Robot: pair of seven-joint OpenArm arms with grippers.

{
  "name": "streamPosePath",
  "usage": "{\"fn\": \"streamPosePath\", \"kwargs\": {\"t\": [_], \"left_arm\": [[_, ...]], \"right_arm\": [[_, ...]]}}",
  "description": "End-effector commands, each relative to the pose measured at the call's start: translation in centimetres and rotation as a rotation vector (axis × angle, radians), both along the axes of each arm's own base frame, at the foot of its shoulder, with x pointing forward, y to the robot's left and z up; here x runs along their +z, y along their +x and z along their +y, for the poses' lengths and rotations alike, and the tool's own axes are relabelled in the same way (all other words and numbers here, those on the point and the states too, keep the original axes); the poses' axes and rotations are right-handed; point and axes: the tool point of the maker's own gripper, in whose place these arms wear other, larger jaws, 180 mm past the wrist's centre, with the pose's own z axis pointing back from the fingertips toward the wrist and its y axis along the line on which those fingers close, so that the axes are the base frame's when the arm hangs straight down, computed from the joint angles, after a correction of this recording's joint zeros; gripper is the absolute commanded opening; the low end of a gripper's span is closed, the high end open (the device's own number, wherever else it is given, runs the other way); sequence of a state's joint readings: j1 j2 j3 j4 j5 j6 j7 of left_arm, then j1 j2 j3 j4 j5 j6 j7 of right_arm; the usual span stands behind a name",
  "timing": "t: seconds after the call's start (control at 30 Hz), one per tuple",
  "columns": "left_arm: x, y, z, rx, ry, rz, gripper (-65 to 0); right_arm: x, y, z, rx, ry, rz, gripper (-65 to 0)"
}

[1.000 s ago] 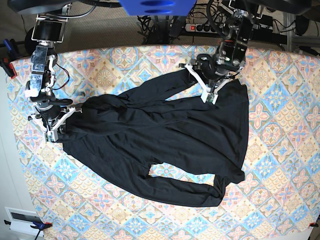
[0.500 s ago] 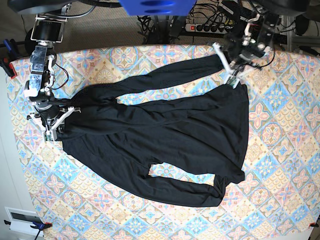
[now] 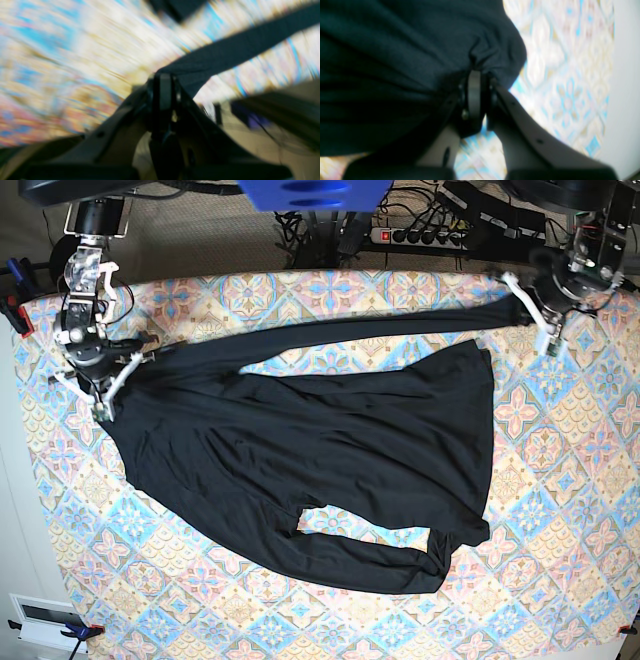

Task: Layout the t-shirt on the table in an organized manner, then fold the t-shirt properly
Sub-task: 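Carry the grasped sleeve with the left gripper toward the right gripper, then hold the sleeve taut between both grippers and lower it onto the table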

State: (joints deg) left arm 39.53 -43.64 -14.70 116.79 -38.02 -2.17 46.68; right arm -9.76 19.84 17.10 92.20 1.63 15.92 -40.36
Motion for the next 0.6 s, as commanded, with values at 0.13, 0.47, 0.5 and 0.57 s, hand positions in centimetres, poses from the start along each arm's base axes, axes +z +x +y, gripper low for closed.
{"fn": "streamPosePath", "kwargs": {"t": [0.13,0.47,0.5,0.57], "left_arm": [[4.0,3.9,1.8,0.025,0.031,-0.232,-65.0],[-1.1,0.4,-2.2,-0.196,0.142,-0.118,-65.0],[-1.8,-0.3,-2.7,-0.238,0.169,-0.102,-65.0],[-3.0,-1.2,-3.1,-0.302,0.223,-0.079,-65.0]], "right_arm": [[1.8,-0.5,-2.9,-0.053,-0.057,-0.044,-64.9],[2.4,-2.2,-1.3,-0.009,-0.071,-0.04,-64.9],[2.2,-2.3,-0.9,-0.012,-0.06,-0.039,-64.8],[2.0,-2.4,-0.5,-0.016,-0.048,-0.041,-63.0]]}}
